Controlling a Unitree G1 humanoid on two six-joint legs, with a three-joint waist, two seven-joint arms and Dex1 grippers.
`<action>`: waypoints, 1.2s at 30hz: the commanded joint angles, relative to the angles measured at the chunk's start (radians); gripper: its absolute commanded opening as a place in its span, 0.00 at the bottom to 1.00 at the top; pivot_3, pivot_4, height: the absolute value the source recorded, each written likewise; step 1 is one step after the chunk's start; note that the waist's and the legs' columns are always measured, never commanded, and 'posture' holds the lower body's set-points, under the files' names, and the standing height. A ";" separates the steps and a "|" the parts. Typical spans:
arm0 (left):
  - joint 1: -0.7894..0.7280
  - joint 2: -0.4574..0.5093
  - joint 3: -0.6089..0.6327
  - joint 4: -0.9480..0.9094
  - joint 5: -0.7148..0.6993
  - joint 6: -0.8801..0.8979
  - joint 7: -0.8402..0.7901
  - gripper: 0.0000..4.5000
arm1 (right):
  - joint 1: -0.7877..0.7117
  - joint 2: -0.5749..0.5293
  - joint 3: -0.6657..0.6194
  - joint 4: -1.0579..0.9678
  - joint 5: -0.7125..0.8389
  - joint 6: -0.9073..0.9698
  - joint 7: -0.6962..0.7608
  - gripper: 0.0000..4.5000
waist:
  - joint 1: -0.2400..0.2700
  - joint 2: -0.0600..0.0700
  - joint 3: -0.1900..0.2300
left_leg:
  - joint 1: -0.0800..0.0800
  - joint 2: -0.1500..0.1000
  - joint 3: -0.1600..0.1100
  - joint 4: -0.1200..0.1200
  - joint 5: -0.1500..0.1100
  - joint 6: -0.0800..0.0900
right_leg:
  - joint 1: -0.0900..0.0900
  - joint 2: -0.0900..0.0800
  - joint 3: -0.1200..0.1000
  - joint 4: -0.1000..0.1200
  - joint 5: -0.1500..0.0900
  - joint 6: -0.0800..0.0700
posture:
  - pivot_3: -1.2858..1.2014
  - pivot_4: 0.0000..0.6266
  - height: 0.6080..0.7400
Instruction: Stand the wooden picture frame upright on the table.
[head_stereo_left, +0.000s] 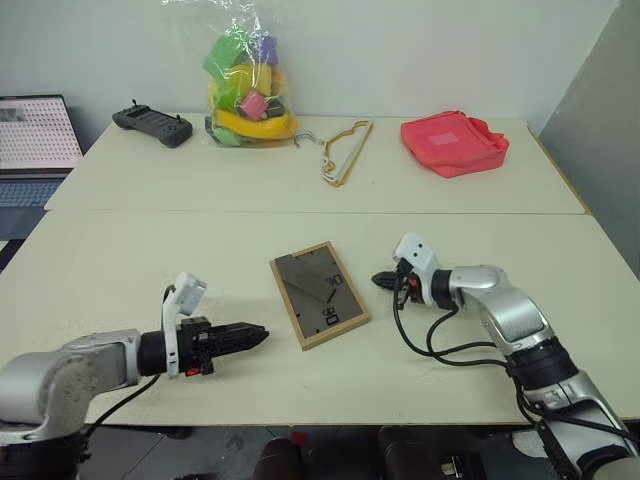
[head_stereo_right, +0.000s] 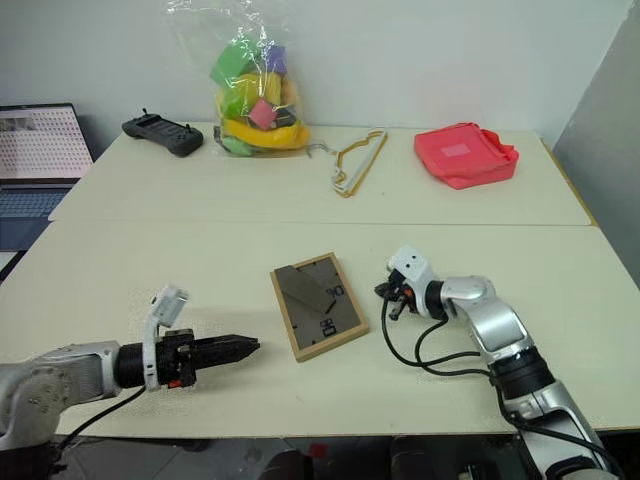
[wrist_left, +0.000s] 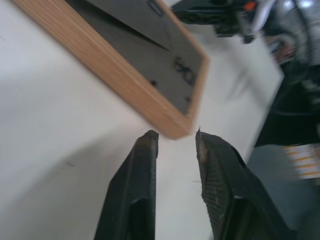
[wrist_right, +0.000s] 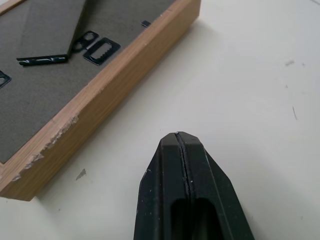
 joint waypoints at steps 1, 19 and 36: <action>-0.043 -0.062 0.110 0.116 -0.179 0.180 0.138 0.48 | -0.041 0.007 -0.004 0.042 -0.011 -0.062 0.027 0.00 | 0.000 0.000 0.000 | 0.000 0.000 0.000 0.000 0.000 0.000 | 0.000 0.000 0.000 0.000 0.000 0.000 | 0.52 0.24 1.00; -0.078 -0.340 0.038 0.278 -0.217 0.142 0.525 0.99 | 0.026 0.118 0.047 -0.115 -0.005 0.038 0.000 0.00 | 0.015 0.002 -0.003 | 0.003 -0.001 0.000 0.000 0.001 -0.002 | 0.003 -0.002 0.000 0.000 0.000 0.000 | 0.52 0.24 1.00; -0.105 -0.389 0.041 0.295 -0.263 0.117 0.541 0.56 | 0.074 0.134 0.055 -0.149 -0.021 0.074 -0.040 0.00 | 0.020 0.004 -0.008 | 0.006 -0.002 0.001 0.000 0.000 -0.001 | 0.005 -0.003 0.000 0.000 0.000 0.000 | 0.52 0.24 1.00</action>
